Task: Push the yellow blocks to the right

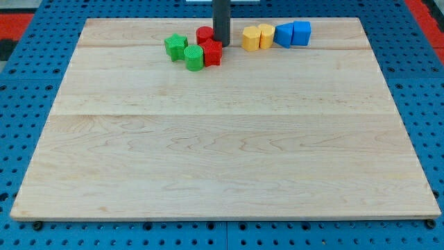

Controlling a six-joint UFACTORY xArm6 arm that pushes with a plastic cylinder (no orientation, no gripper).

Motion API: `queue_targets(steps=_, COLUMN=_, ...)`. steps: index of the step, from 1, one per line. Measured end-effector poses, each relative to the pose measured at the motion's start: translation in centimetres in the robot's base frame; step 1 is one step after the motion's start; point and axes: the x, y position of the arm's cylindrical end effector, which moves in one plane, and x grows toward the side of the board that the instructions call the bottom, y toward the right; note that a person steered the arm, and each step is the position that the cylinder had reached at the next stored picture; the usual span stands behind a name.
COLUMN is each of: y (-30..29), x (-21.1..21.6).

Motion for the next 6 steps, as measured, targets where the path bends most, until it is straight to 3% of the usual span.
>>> queue_targets(steps=3, y=7.7, x=-1.8)
queue_targets(steps=6, y=10.0, x=-0.8)
